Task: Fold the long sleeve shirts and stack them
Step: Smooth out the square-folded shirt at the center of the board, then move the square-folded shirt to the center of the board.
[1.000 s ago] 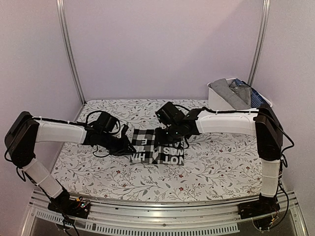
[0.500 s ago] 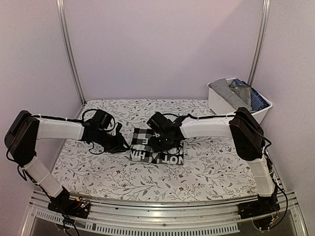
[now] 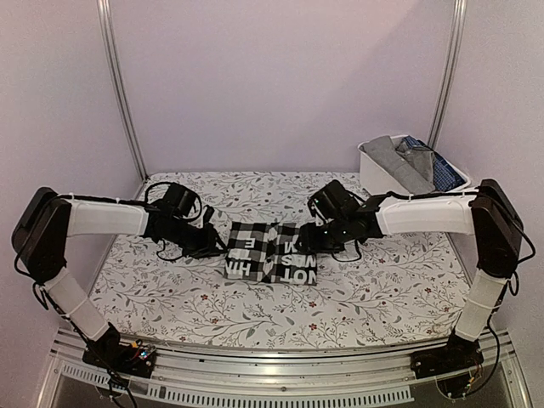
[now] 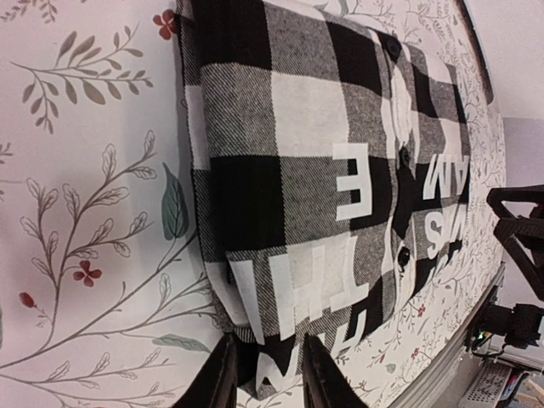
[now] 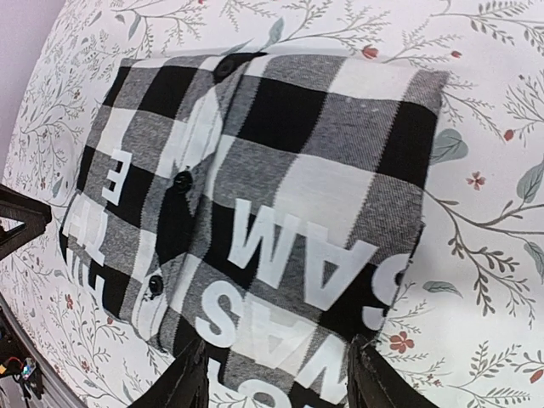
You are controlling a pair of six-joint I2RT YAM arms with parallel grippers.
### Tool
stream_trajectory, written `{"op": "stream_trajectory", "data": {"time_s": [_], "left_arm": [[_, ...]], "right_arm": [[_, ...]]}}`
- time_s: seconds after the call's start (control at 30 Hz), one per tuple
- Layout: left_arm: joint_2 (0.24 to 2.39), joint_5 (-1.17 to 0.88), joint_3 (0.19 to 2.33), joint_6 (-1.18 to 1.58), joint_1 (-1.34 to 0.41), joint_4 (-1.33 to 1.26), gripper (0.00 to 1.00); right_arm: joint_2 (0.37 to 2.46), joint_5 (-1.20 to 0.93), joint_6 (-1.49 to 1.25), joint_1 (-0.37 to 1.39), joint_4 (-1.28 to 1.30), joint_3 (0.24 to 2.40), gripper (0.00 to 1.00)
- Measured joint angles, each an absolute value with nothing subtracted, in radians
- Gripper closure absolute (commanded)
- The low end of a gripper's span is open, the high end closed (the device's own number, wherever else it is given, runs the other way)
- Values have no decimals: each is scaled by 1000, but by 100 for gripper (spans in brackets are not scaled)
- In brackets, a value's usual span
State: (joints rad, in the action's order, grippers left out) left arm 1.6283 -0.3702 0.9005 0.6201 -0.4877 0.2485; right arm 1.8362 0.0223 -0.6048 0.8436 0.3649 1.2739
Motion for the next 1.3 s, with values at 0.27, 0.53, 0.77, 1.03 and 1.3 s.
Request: {"op": "stream_trajectory", "data": {"time_s": [0.27,0.53,0.77,1.03,1.3], "left_arm": [[1630,-374,901,620,-488,248,74],[1630,-373,900,620,-488,249,67],[1660,-384,917,617,-479,241,46],[1815,-414,982,614,-437,201,42],[1878,-461,1004,633,-435,148,55]], "right_arm": [[1787,-146,-698,733,164,1003,36],[1789,-246,-772,694,-27,921,36],[1806,-268,-801,693,-96,920,39],[1822,-268,-815,693,-106,912,44],[1825,-264,-816,693,-106,896,52]]}}
